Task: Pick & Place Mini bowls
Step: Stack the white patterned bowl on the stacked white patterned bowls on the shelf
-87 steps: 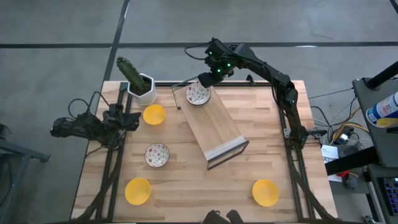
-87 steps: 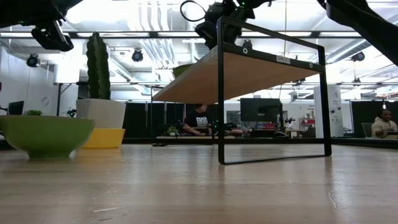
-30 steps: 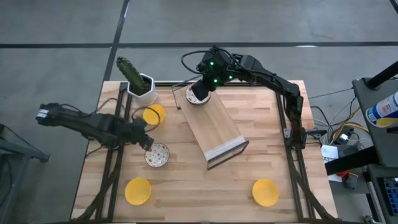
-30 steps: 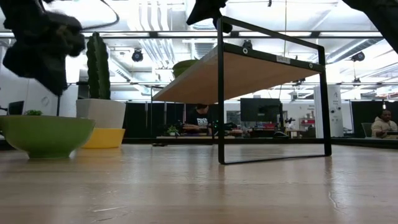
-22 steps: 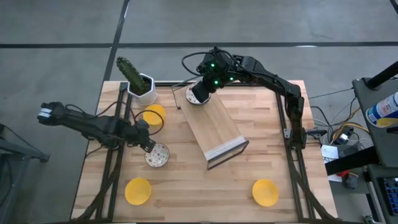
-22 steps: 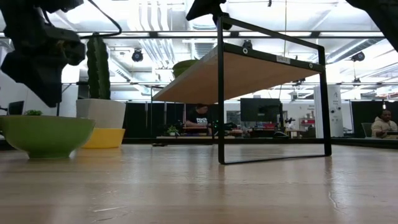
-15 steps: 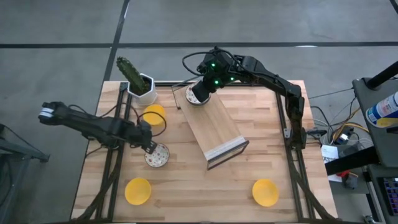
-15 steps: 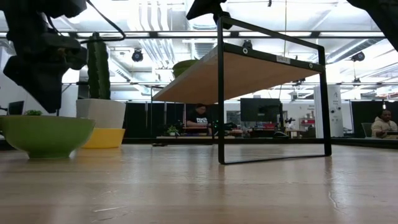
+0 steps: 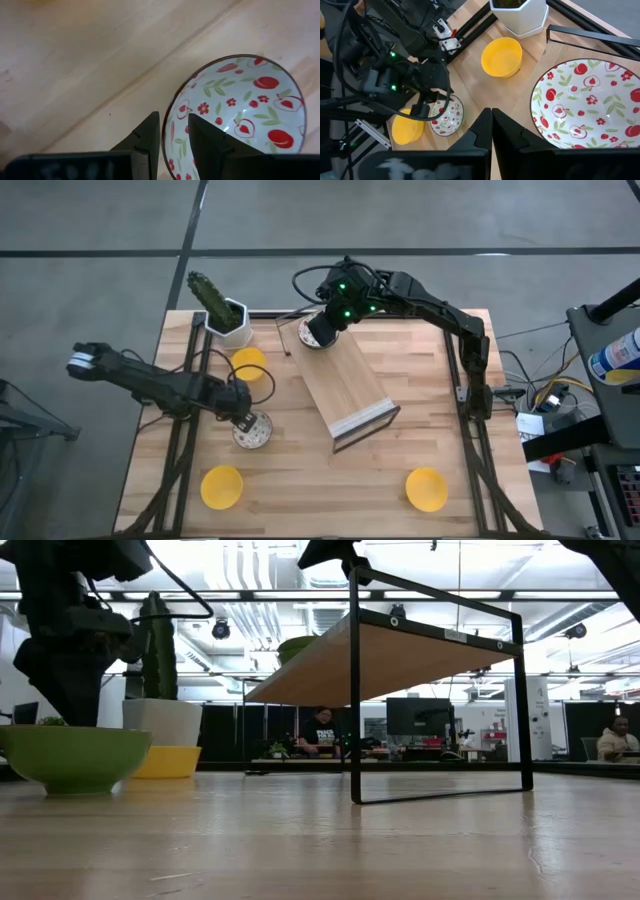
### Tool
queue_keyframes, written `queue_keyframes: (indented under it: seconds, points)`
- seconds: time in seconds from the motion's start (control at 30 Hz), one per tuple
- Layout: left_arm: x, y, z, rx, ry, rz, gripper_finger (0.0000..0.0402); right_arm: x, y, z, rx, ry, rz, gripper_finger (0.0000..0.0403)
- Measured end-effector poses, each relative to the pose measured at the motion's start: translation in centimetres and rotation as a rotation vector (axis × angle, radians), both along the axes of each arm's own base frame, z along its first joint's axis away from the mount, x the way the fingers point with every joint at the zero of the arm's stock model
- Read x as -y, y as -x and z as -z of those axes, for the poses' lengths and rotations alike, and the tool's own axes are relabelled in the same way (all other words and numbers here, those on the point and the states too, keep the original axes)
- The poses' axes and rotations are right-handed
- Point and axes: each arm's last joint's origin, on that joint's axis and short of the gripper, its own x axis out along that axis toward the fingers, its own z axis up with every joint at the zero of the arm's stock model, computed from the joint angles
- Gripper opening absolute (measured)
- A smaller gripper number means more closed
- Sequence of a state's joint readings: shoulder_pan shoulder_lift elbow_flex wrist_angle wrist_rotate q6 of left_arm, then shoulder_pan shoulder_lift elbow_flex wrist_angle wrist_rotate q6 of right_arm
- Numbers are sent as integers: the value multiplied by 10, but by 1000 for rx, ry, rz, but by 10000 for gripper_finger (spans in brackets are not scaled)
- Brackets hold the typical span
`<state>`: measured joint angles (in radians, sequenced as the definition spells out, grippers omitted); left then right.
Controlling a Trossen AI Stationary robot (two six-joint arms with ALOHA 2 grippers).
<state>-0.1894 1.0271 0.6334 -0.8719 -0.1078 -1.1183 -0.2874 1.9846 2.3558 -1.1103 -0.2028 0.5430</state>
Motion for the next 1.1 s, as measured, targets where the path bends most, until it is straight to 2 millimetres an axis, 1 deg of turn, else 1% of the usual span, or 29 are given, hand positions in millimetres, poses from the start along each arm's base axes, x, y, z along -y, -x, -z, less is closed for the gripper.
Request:
queue_keyframes:
  seconds: [0.63, 0.8, 0.9, 1.07, 1.1]
  points:
    - [2, -13, 19, -111, -21, 25, 94, 0, -1, -1, 19, 7, -2, 8]
    - [3, -16, 21, -106, -10, 29, 92, 0, -2, -2, 21, 7, -2, 8]
    - [3, -18, 21, -92, 0, 30, 76, 0, -2, -2, 21, 7, -2, 8]
    - [3, -20, 20, -77, 12, 46, 19, 0, -2, -2, 24, 8, -2, 8]
    - [3, -21, 19, -72, 17, 46, 13, 0, -2, -2, 25, 9, -1, 8]
